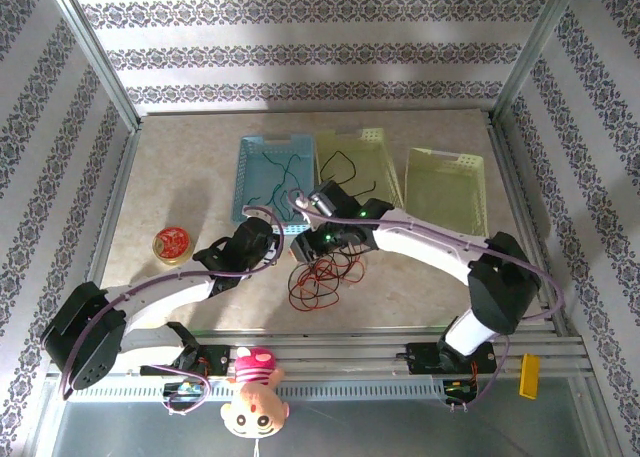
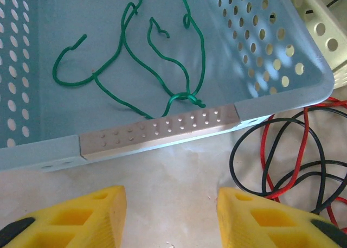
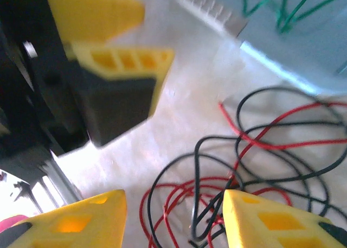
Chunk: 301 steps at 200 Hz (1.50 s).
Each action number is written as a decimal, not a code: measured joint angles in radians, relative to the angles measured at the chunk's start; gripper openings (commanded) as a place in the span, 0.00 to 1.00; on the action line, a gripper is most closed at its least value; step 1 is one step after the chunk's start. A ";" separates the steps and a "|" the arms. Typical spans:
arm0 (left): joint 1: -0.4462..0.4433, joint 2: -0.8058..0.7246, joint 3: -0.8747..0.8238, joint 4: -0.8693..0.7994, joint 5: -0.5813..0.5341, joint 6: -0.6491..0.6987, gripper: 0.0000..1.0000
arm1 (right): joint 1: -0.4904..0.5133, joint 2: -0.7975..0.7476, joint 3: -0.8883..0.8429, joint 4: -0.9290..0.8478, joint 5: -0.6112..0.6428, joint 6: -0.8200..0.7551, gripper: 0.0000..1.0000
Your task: Untangle the cables
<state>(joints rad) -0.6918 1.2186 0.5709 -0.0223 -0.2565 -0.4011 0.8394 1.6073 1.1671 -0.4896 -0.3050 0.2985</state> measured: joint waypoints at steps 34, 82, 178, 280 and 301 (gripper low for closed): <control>0.000 -0.010 -0.002 0.000 -0.003 -0.001 0.48 | 0.014 0.032 -0.005 -0.025 0.012 -0.018 0.48; 0.000 -0.016 -0.003 0.000 -0.002 -0.002 0.49 | 0.014 0.056 -0.013 -0.031 0.012 -0.022 0.34; 0.000 -0.016 -0.006 0.005 0.072 0.000 0.49 | -0.009 -0.029 -0.035 -0.015 0.061 -0.025 0.00; 0.000 0.060 -0.016 0.059 0.250 0.005 0.49 | -0.145 -0.327 -0.004 0.105 0.083 0.035 0.00; 0.000 0.069 -0.016 0.062 0.262 0.005 0.49 | -0.173 -0.358 0.007 0.136 0.068 0.056 0.00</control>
<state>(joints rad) -0.6918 1.2877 0.5552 0.0399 0.0051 -0.3965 0.6666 1.2495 1.1744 -0.3534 -0.2375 0.3542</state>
